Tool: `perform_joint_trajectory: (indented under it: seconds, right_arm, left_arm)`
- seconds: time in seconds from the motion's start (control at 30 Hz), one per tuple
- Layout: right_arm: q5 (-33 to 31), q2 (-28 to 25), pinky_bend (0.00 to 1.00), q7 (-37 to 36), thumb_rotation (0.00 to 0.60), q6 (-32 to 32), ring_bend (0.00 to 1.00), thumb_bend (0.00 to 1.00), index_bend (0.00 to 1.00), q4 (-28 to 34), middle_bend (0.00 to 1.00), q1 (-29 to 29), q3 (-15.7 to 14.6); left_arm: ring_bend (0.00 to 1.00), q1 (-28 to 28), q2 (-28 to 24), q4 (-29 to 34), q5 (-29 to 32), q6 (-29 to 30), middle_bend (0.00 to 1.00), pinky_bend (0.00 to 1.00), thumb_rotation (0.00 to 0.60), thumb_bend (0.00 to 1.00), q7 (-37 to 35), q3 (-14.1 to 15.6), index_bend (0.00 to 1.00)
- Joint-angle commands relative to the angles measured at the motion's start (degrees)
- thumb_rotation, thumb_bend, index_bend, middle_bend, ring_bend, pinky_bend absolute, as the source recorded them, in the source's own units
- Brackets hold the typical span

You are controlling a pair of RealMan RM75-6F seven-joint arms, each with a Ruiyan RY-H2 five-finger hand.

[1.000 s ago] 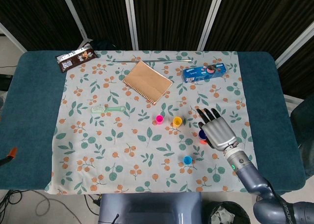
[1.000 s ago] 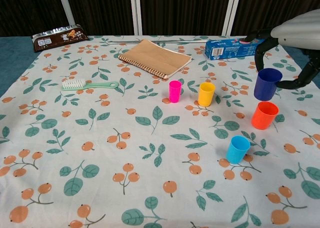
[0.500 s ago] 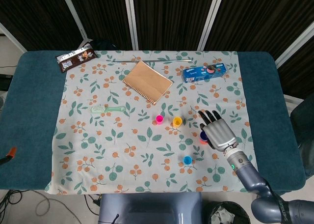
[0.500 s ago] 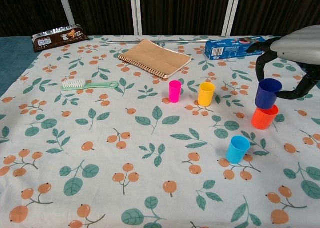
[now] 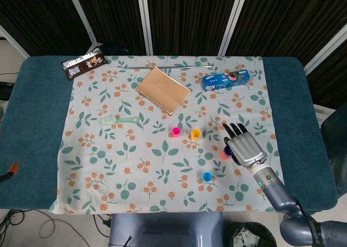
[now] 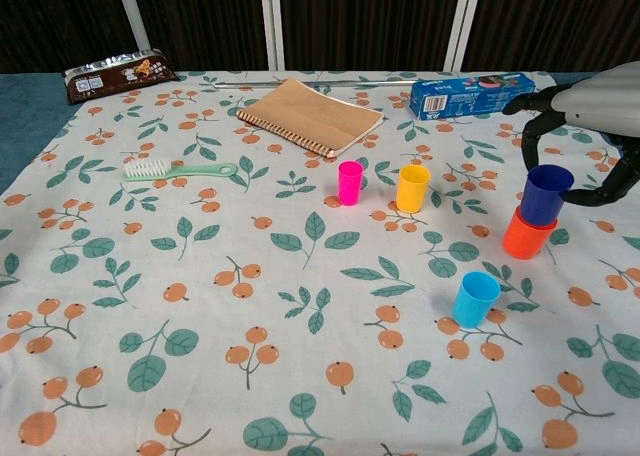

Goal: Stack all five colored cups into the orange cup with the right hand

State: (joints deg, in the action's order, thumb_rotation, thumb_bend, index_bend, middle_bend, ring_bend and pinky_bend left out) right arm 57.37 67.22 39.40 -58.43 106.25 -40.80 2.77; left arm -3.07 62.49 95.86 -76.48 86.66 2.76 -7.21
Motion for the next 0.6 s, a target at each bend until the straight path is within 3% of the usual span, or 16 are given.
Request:
perform_joint_trajectory:
  seconds: [0.03,0.6]
  right_arm:
    - [0.32,0.26,0.13,-0.13,0.600,0.00,0.08,0.44,0.47,-0.46,0.00,-0.06,-0.02]
    - [-0.22,1.37,0.13,-0.18,0.600,0.35,0.08,0.44,0.47,-2.72,0.00,-0.38,-0.18]
  left_arm:
    - [0.00,-0.01,0.00,0.00,0.03,-0.02,0.00,0.01,0.600,0.23,-0.01,-0.02,0.09]
    - [0.00,-0.03,-0.02,-0.05,0.12,0.01,0.00,0.02,0.600,0.23,-0.05,-0.12,0.09]
